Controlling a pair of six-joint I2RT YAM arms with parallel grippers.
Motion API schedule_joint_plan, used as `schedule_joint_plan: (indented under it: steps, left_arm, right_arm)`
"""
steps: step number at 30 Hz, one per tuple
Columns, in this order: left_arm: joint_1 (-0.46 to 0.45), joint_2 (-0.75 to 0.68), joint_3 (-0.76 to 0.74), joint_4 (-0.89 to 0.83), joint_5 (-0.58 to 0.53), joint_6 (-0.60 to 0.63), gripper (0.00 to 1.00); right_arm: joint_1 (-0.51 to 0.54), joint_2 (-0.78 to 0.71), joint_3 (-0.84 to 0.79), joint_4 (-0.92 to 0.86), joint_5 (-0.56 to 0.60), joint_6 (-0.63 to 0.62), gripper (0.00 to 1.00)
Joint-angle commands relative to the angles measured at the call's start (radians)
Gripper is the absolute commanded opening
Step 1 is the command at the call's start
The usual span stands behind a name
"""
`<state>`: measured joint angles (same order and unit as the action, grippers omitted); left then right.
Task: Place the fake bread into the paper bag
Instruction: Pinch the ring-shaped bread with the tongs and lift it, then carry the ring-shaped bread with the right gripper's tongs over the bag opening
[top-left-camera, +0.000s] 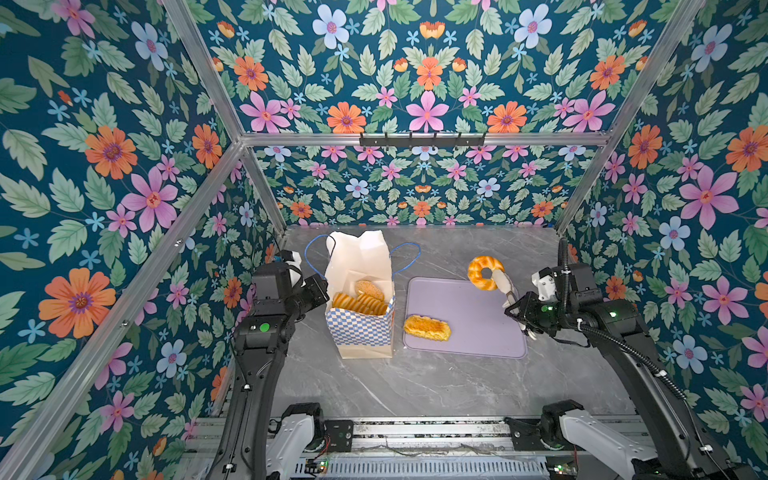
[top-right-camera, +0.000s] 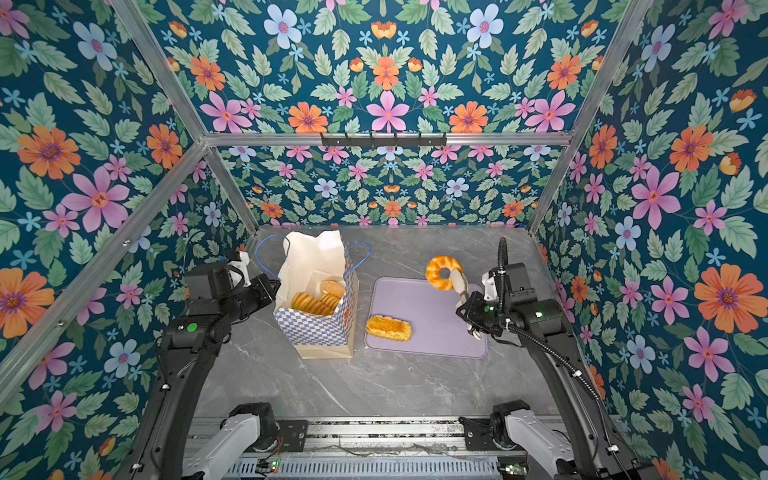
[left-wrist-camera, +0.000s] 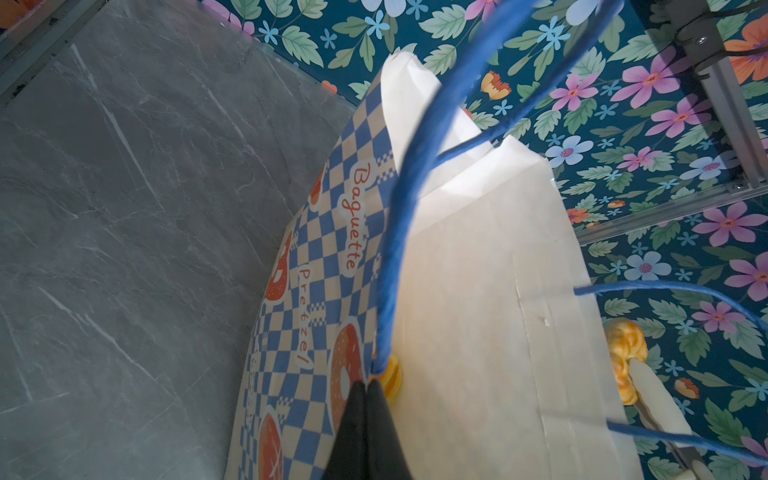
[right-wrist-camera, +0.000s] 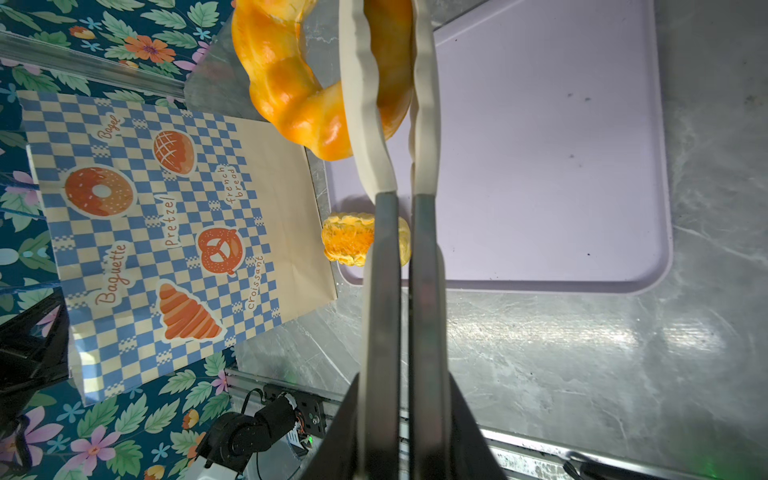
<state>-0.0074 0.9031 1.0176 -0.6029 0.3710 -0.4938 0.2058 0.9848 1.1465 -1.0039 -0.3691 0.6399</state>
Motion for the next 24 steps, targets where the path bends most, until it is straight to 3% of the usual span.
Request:
schedule_joint_plan:
  steps: [1,24]
  left_arm:
    - [0.000,-0.007,-0.004,-0.006,-0.005,0.007,0.05]
    - [0.000,-0.003,-0.002,-0.006,-0.004,0.002,0.05]
  right_arm:
    - [0.000,0.000,0.006,0.027,-0.025,0.012,0.27]
    - [0.000,0.009,0.110,-0.005,-0.033,-0.002,0.27]
